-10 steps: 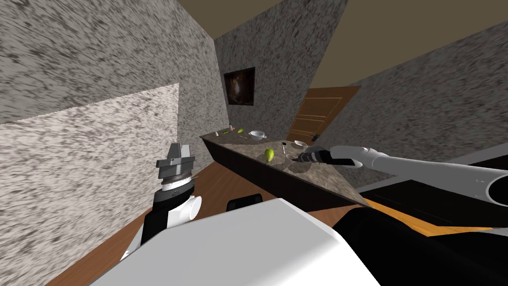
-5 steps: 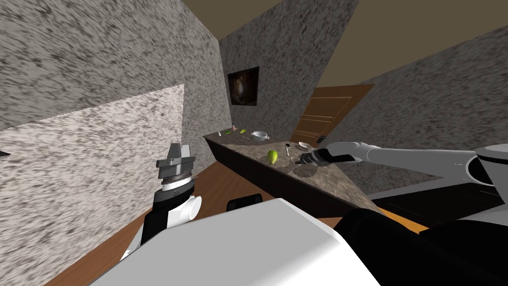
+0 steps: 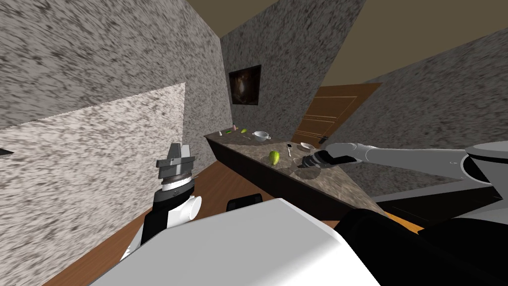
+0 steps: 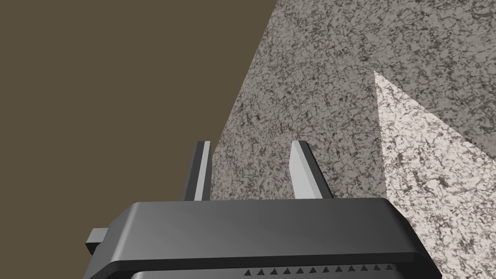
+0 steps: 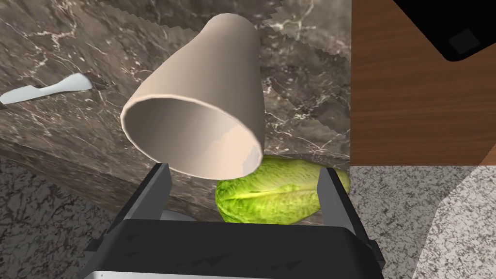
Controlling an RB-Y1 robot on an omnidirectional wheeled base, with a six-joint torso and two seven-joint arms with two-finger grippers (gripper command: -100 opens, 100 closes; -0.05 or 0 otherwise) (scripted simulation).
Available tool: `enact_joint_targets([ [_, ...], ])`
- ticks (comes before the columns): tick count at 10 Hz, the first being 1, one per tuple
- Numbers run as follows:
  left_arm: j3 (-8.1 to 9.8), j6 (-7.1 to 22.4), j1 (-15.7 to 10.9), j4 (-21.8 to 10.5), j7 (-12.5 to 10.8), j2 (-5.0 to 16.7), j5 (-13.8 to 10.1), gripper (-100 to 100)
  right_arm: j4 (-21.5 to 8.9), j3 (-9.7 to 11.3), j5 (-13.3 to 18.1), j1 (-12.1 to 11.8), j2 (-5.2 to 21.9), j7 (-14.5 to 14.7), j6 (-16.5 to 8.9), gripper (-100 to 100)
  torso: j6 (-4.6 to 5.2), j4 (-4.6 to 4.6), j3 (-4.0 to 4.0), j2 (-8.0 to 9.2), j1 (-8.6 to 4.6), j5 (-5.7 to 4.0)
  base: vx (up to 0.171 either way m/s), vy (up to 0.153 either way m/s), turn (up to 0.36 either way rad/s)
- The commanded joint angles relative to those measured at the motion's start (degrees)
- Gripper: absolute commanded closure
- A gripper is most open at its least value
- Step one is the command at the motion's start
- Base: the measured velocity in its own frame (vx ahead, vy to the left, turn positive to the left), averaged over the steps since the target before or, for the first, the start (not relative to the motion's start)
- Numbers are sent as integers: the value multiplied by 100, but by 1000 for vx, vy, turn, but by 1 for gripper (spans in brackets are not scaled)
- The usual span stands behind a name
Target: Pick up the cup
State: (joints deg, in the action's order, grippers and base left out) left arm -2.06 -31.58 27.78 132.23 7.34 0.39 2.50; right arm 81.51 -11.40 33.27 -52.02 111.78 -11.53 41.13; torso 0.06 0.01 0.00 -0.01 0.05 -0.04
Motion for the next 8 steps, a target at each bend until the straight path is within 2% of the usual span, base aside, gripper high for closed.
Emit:
enact_joint_targets([
  [1, 0, 0, 0, 0, 0, 0, 0, 0, 24, 8, -257, -286, 144, 140, -60, -100, 0, 0, 0, 0, 0, 0, 7, 3, 7],
  [2, 0, 0, 0, 0, 0, 0, 0, 0, 24, 25, -151, -185, 90, 36, -15, -100, -1, -1, -1, -1, 0, 0, 0, 0, 0],
  [3, 0, 0, 0, 0, 0, 0, 0, 0, 26, 25, -188, -213, 104, 76, -37, 0, -1, 0, 0, 1, -1, 1, 0, 0, 0],
  [4, 0, 0, 0, 0, 0, 0, 0, 0, 259, 51, 38, -166, 87, -183, -208, -100, -1, 0, 1, 2, -1, 0, 10, -29, -2],
  [8, 1, 0, 0, 0, 0, 1, 0, 0, 726, 104, 481, -78, 57, -694, -555, -100, -1, 0, -1, -1, -23, -5, 7, -53, 2],
])
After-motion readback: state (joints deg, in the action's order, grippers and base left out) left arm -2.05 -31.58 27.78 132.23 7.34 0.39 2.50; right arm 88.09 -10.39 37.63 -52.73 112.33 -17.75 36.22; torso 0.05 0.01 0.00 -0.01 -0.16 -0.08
